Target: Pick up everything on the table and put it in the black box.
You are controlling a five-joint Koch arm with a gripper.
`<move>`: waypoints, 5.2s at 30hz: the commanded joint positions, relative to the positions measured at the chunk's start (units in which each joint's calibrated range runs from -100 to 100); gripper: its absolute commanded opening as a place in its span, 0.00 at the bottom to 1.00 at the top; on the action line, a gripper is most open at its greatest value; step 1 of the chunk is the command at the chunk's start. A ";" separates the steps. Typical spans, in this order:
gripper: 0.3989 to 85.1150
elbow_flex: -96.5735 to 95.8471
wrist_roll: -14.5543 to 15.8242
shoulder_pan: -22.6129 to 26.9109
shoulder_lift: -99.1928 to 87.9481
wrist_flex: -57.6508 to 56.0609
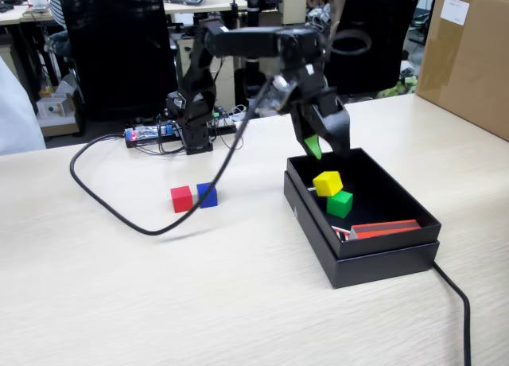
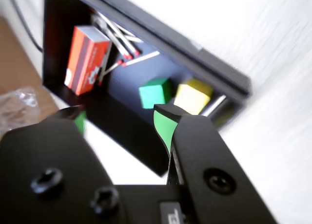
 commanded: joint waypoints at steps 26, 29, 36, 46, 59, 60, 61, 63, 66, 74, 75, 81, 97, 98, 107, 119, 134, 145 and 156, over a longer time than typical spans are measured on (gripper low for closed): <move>0.60 -50.45 -5.81 -17.97 -54.45 0.02; 0.59 -54.71 -6.64 -19.10 -56.29 0.97; 0.58 -59.34 -7.42 -20.42 -56.17 4.60; 0.57 -60.06 -8.35 -22.32 -41.48 12.47; 0.43 -56.71 -12.50 -25.45 -21.06 19.98; 0.41 -56.71 -12.70 -25.49 -20.37 20.85; 0.38 -56.53 -12.75 -25.49 -19.57 21.36; 0.30 -55.98 -12.99 -25.49 -17.62 22.57; 0.17 -54.53 -13.24 -25.74 -16.93 23.78; 0.16 -43.93 -14.41 -26.47 -23.47 20.24; 0.16 -40.39 -14.11 -25.30 -25.30 19.29; 0.16 -26.61 -11.23 -17.44 -27.37 15.40; 0.16 7.30 -1.17 1.37 3.84 1.58; 0.16 7.66 -0.88 1.47 5.22 1.58; 0.16 11.65 0.00 1.71 16.92 1.32; 0.39 10.65 0.00 2.15 23.69 -0.84; 0.50 -0.04 -2.05 -2.88 -14.06 -1.70; 0.57 -35.86 -7.28 -12.26 -42.17 -0.23; 0.56 -56.53 -8.74 -18.51 -38.84 8.49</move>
